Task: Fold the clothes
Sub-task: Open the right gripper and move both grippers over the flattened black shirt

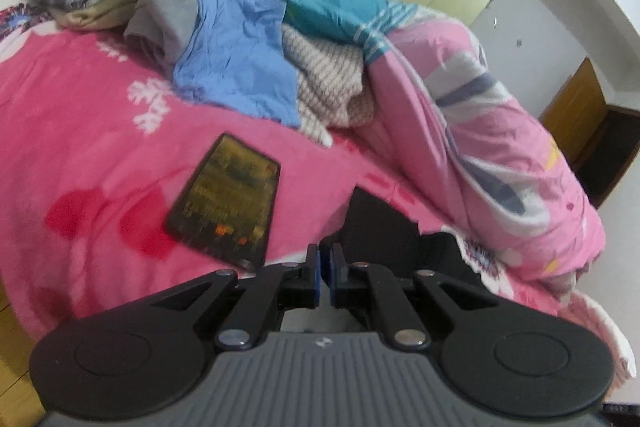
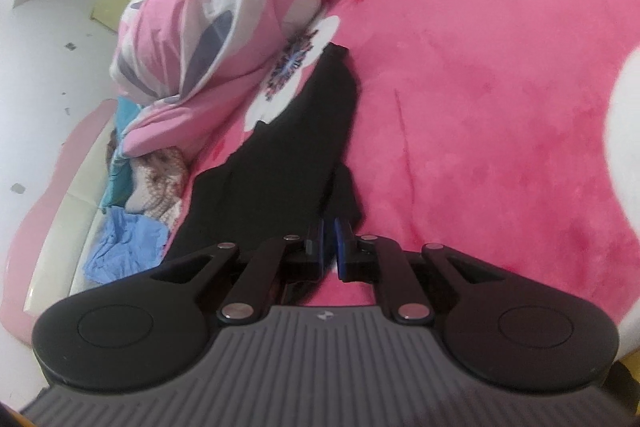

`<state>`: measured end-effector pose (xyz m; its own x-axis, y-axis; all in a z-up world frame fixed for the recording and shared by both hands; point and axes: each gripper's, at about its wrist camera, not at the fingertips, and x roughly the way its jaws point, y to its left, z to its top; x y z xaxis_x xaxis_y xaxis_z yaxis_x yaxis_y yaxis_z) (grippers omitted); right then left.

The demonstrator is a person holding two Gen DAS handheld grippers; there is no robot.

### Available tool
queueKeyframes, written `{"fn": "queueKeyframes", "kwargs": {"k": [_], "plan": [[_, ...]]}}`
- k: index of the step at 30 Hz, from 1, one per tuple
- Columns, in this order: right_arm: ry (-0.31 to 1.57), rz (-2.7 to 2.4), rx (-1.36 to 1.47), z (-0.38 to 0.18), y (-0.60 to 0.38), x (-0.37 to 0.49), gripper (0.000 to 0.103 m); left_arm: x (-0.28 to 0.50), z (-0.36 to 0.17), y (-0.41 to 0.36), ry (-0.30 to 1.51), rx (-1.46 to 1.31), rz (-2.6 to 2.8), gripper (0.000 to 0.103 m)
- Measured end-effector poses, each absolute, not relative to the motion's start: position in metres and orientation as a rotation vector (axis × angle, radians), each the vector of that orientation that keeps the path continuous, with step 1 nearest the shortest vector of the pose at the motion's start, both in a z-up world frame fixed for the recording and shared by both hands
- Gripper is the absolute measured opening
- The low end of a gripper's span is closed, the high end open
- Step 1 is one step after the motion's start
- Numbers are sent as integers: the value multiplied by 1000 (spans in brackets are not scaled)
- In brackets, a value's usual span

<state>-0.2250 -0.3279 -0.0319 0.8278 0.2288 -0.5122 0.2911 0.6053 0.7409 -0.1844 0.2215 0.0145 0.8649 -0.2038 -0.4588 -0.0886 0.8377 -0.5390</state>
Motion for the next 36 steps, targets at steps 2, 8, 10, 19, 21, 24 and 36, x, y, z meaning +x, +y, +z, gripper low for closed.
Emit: {"fn": "queueKeyframes", "kwargs": {"k": [2, 8, 10, 19, 21, 24, 36], "plan": [[624, -59, 948, -34, -330, -226, 7, -191, 16, 224, 539, -558, -66, 22], [642, -88, 960, -41, -336, -218, 9, -218, 42, 215, 443, -401, -100, 56], [645, -74, 966, -43, -337, -212, 10, -220, 48, 201, 433, -348, -141, 56], [635, -31, 992, -50, -340, -201, 15, -180, 39, 107, 526, -180, -383, 56], [620, -14, 977, -52, -339, -198, 14, -166, 32, 87, 555, -146, -397, 55], [578, 9, 942, -50, -337, -203, 3, -146, 22, 67, 623, -117, -387, 52], [497, -67, 1083, -60, -327, -298, 0, -128, 3, 63, 746, -57, -294, 44]]}}
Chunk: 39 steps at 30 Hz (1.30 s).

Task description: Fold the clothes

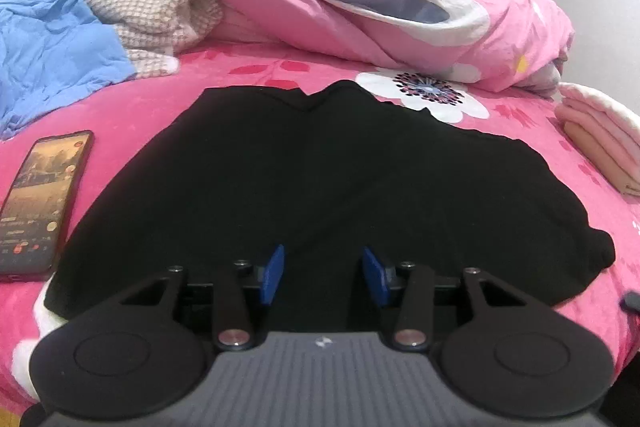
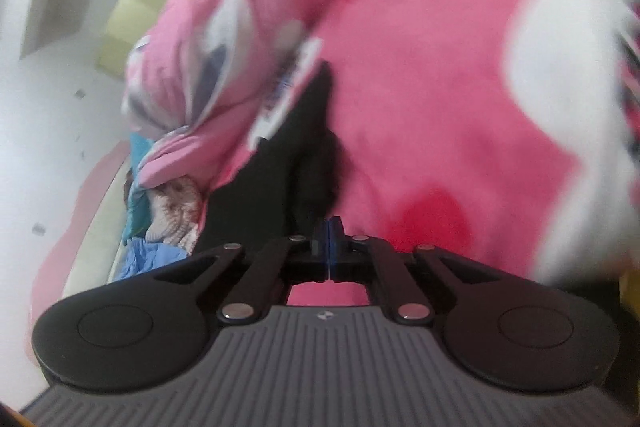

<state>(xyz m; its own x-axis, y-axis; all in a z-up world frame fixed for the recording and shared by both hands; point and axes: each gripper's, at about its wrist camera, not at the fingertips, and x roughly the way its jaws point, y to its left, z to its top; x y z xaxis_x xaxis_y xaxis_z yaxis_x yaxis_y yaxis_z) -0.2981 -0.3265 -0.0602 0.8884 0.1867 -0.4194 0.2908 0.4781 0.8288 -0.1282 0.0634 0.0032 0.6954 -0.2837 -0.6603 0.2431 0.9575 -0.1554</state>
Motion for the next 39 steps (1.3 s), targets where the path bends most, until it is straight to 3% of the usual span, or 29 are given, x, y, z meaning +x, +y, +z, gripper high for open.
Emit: {"fn": "queueKeyframes", "kwargs": {"k": [7, 11, 18, 27, 29, 32, 39], "plan": [[445, -16, 1146, -58, -336, -302, 4, -137, 19, 87, 734, -119, -249, 46], [484, 6, 1154, -60, -341, -279, 29, -167, 24, 126, 742, -250, -228, 49], [537, -13, 1146, -57, -340, -256, 29, -206, 10, 192, 728, -424, -101, 49], [573, -68, 1188, -52, -337, -256, 31, -175, -9, 233, 669, -632, -99, 49], [578, -86, 1217, -52, -339, -255, 31, -171, -13, 235, 652, -647, -113, 37], [580, -100, 1224, -51, -340, -249, 31, -167, -16, 236, 644, -642, -122, 26], [598, -119, 1197, -56, -342, -228, 26, -162, -22, 234, 639, -627, -103, 7]]}}
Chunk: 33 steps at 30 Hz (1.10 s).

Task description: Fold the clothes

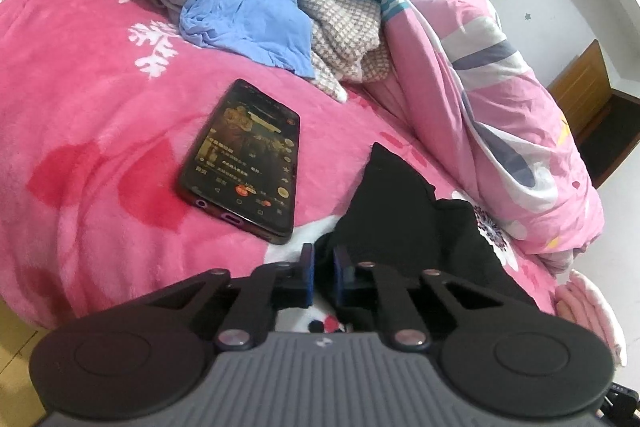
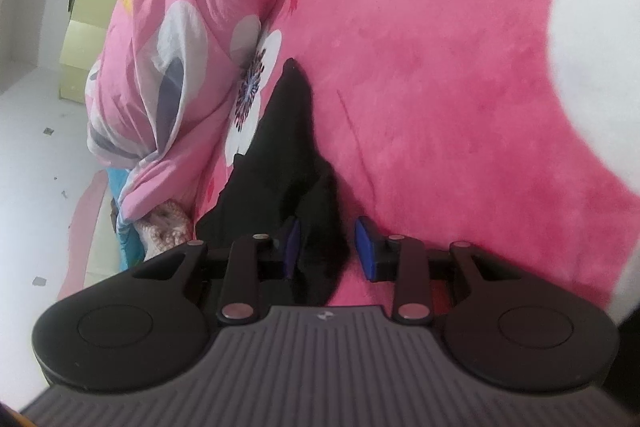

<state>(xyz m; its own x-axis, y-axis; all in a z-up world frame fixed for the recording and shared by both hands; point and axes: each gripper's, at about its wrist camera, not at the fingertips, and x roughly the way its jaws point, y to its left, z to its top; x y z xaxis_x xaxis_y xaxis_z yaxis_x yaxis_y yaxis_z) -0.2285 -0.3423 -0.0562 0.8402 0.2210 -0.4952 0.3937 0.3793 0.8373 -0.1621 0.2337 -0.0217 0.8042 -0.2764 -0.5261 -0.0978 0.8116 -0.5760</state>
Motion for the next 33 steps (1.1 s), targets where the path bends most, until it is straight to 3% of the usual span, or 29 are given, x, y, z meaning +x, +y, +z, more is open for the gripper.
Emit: {"fn": "queueKeyframes", "kwargs": {"k": [1, 2, 4, 9, 16, 20, 23, 28, 33], "plan": [[599, -115, 1182, -57, -342, -227, 23, -162, -21, 232, 631, -620, -100, 5], [599, -112, 1170, -57, -341, -226, 9, -162, -20, 231, 622, -613, -96, 5], [585, -96, 1157, -55, -341, -226, 3, -162, -14, 231, 602, -640, -102, 4], [488, 9, 1187, -28, -353, -212, 2, -135, 12, 235, 567, -808, -188, 4], [386, 115, 1235, 50, -408, -83, 2, -10, 89, 210, 477, -941, -229, 3], [213, 185, 1118, 134, -421, -76, 2, -17, 147, 200, 328, -894, -293, 3], [131, 206, 1042, 162, -429, -111, 2, -47, 156, 198, 303, -851, -338, 3], [182, 138, 1031, 123, -435, -179, 2, -98, 121, 196, 420, -771, -319, 3], [361, 0, 1127, 17, -420, -241, 2, -148, 56, 193, 626, -654, -232, 3]]}}
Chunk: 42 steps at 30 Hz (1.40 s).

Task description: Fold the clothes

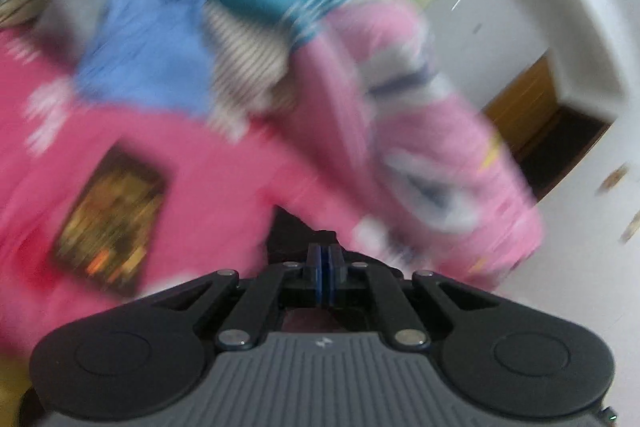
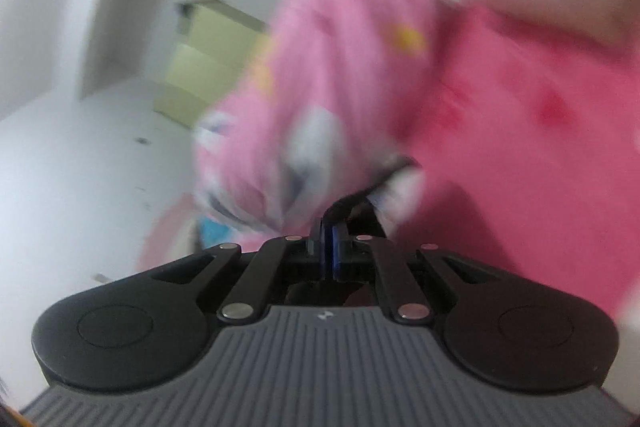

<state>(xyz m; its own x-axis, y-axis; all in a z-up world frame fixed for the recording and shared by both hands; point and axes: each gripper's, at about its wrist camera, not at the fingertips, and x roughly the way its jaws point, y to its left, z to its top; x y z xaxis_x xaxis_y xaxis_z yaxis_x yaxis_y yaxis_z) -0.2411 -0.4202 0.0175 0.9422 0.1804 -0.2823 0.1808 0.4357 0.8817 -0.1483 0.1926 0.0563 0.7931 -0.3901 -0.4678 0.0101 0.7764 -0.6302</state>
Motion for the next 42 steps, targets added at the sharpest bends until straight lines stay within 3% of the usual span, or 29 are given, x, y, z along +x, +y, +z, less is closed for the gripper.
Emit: {"fn": "queueKeyframes", "kwargs": {"k": [5, 14, 19, 21, 23, 31, 36, 39, 41, 42], "plan": [[473, -124, 1304, -82, -412, -279, 1, -168, 11, 201, 755, -636, -148, 3], [405, -62, 1206, -56, -404, -289, 1, -179, 31, 200, 707, -577, -172, 4], [515, -106, 1097, -67, -409, -291, 6, -167, 6, 199, 841, -548, -157, 6], [494, -111, 1108, -66, -414, -299, 13, -173, 4, 204, 849, -555, -142, 13], [467, -154, 1058, -58, -417, -310, 18, -183, 10, 209, 803, -534, -123, 27], [485, 7, 512, -3, -348, -278, 22, -188, 44, 157, 653, -247, -285, 33], [561, 205, 223, -6, -274, -229, 20, -167, 20, 103, 771, -130, -375, 37], [690, 227, 123, -26, -255, -209, 19, -166, 7, 116, 821, -158, -375, 37], [699, 242, 86, -26, -256, -210, 19, -165, 15, 129, 829, -197, -398, 55], [712, 251, 80, -21, -257, -209, 20, -165, 20, 134, 821, -212, -406, 58]]}}
